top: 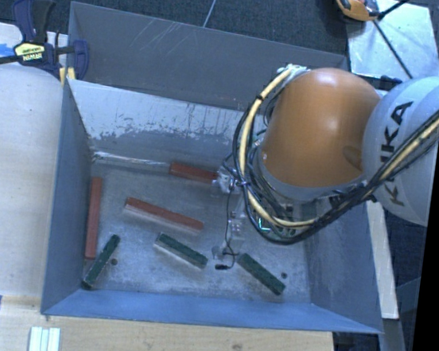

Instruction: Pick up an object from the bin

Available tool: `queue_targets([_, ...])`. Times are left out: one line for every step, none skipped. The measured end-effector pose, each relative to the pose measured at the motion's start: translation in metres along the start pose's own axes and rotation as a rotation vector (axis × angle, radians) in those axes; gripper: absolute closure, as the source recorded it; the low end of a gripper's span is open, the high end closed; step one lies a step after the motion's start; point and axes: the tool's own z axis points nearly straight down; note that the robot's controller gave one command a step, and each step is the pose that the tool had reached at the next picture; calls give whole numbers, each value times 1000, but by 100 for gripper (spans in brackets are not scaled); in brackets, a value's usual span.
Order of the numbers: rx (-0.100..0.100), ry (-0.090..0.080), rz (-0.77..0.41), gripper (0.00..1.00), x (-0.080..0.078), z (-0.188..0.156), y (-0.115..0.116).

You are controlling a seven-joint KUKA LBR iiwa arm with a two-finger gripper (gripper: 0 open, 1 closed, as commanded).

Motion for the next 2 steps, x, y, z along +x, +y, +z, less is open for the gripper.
queue_targets([-1,-8,3,0,-2,-4,0])
queue_targets([-3,-16,26,0,-14,45,5])
